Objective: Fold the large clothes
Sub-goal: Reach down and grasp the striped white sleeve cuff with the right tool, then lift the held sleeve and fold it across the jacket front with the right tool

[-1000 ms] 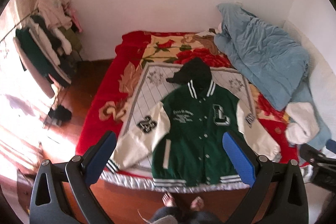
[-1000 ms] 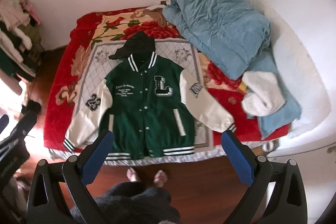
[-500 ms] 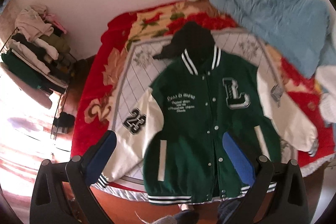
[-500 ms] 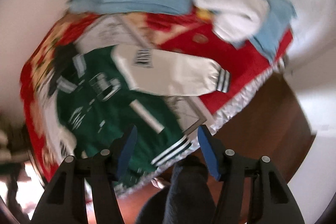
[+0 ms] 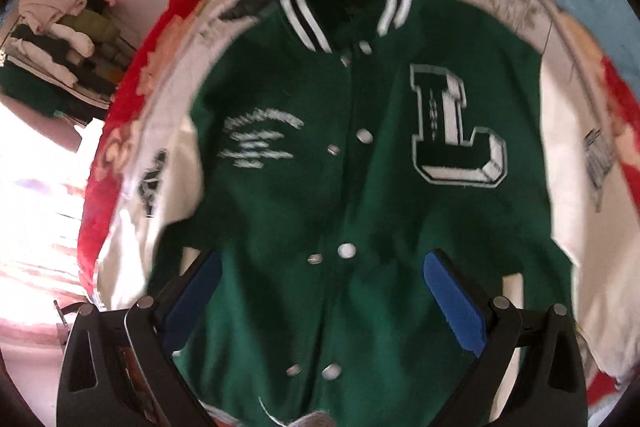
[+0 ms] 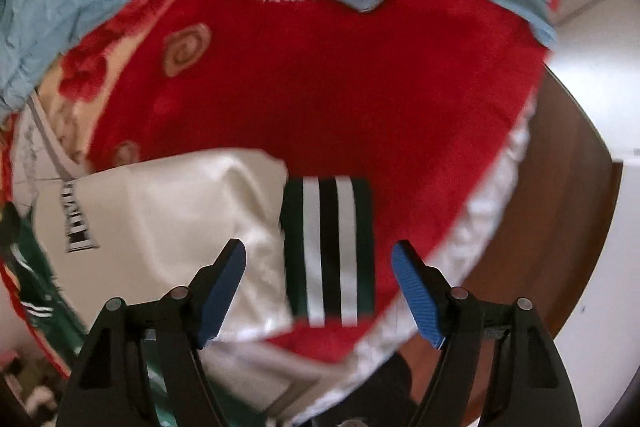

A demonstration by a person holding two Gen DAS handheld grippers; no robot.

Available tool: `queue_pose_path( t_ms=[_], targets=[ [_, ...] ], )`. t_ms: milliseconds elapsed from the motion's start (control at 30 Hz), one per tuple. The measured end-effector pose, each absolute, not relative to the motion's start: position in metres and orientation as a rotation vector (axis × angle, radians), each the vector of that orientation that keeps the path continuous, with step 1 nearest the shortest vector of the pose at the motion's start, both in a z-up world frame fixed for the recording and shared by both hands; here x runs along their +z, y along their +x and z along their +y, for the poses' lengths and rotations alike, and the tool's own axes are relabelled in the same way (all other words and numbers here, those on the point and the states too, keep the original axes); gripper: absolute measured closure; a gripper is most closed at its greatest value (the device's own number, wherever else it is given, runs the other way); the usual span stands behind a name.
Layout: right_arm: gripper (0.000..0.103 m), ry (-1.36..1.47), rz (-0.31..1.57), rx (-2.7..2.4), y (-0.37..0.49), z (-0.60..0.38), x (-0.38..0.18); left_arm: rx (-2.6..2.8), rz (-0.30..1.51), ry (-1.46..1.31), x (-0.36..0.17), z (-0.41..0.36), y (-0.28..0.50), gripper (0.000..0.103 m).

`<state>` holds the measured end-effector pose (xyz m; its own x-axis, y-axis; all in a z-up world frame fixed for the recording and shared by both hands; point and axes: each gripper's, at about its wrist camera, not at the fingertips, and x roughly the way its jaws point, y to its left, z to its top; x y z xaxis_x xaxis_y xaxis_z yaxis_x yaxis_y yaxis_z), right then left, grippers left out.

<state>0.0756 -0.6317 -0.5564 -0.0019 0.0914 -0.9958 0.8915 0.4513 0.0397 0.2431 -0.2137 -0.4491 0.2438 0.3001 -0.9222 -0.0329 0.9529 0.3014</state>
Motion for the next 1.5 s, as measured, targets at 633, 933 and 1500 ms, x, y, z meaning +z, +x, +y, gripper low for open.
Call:
queue_pose_path(
  t_ms=[633, 933, 1500],
  targets=[
    [0.083, 0.586, 1.609, -0.658, 0.155, -0.611, -0.596, 0.132, 1.353, 0.323, -0.536, -0.279, 0.277, 0.0],
    [0.083, 0.475, 1.451, -0.793, 0.186, -0.678, -0.582, 0.112, 1.34, 0.328, -0.529, -0.289, 0.293, 0.0],
    [0.036, 1.078, 1.264, -0.796, 0.085, -0.689, -0.589, 0.092, 1.367, 0.328, -0.532, -0.314, 0.298, 0.0]
  ],
)
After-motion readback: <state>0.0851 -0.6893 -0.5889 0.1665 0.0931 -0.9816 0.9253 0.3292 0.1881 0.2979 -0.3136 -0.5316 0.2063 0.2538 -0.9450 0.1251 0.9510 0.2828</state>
